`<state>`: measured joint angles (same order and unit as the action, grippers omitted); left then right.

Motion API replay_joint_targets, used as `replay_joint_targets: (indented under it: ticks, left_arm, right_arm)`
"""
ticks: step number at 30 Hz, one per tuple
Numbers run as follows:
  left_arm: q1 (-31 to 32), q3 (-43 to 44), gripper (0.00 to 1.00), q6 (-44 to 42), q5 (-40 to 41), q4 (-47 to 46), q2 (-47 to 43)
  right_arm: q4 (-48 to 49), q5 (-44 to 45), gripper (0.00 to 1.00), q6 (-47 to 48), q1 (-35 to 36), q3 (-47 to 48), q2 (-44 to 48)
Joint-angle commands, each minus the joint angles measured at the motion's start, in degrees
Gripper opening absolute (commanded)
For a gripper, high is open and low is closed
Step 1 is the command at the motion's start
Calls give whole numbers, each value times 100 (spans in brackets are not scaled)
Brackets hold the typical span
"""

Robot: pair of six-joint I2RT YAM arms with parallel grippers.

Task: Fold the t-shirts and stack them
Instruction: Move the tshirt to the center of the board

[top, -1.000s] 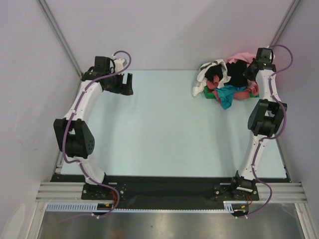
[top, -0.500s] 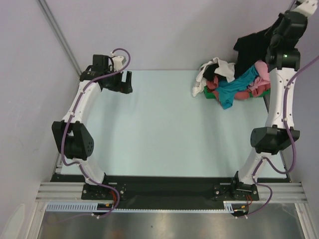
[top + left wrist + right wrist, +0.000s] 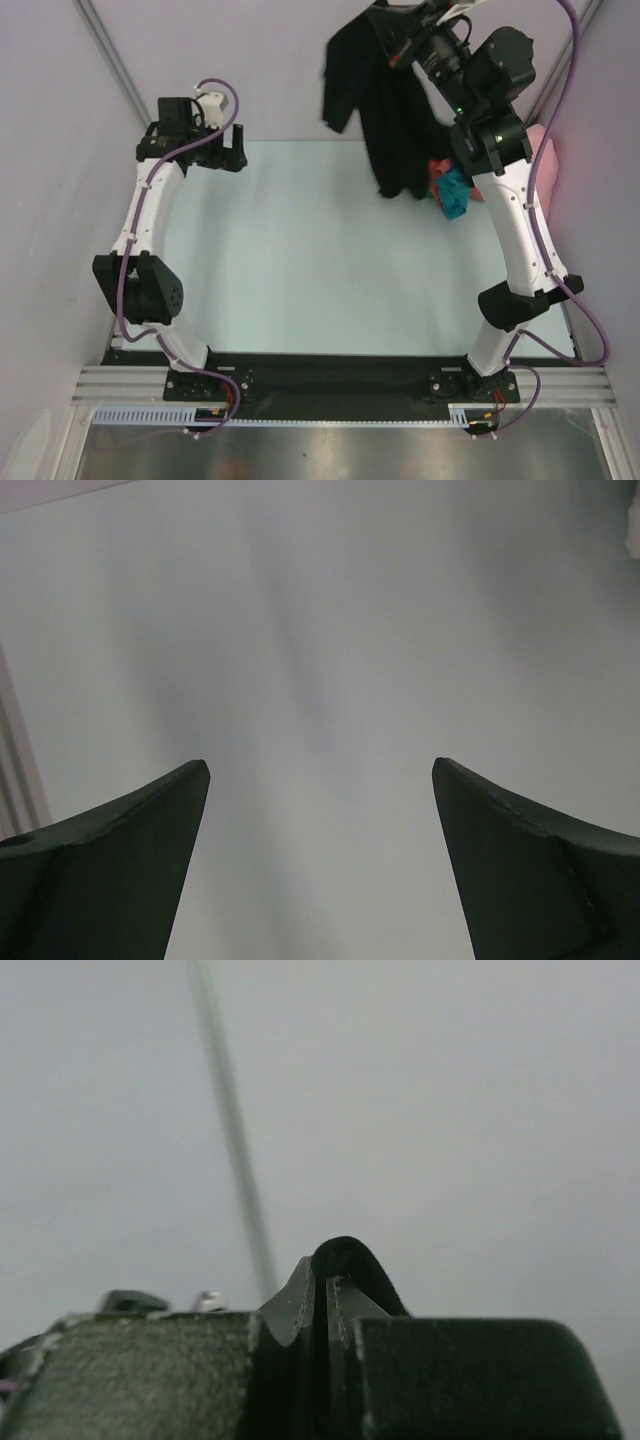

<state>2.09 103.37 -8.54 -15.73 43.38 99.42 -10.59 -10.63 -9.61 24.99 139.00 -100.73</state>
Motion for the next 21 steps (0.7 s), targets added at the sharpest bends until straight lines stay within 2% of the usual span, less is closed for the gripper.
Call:
replay_joint_targets:
  ticks: [1, 3, 6, 10, 13, 14, 16, 17, 18, 19, 20, 21]
  left_arm:
    - [-507, 324, 100, 71, -18, -92, -396]
    - [-743, 289, 100, 106, -1, -127, -440]
    - [-1025, 219, 100, 142, -10, -154, -537]
    - [-1184, 17, 100, 19, 201, -250, -695]
    - [-1184, -264, 99, -104, 245, -303, -766]
    - [-1176, -430, 97, -104, 176, -303, -775]
    - [-1132, -581, 94, -253, 44, -198, -740]
    - [-1097, -738, 89, -376, -61, -137, -722]
    - [-949, -835, 86, -516, -88, 20, -687]
    - [-834, -941, 85, -857, -71, 109, -669]
    - [-702, -1203, 82, -1043, -1, 179, -652]
    - [-431, -1353, 81, -1228, 208, 319, -643]
  right_arm:
    - [1215, -1001, 0, -778, 357, 330, 159]
    - [1453, -1334, 0, -1454, 375, 129, 167]
    - [1542, -1048, 0, -1790, 375, -529, 421]
    - [1429, -300, 0, -2054, 244, -2713, 834]
    - [1253, 157, 0, -2317, 42, -3823, 1054]
    - [1244, 184, 0, -2396, -3, -4489, 1081]
    - [1095, 167, 0, -2528, -178, -5047, 1029]
    - [824, 132, 2, -2537, -257, -5458, 985]
    - [682, 114, 7, -2555, -328, -5610, 941]
    - [333, 132, 22, -2581, -424, -5734, 889]
    - [216, 140, 32, -2512, -608, -5970, 758]
    - [-194, 349, 47, -2459, -688, -5998, 687]
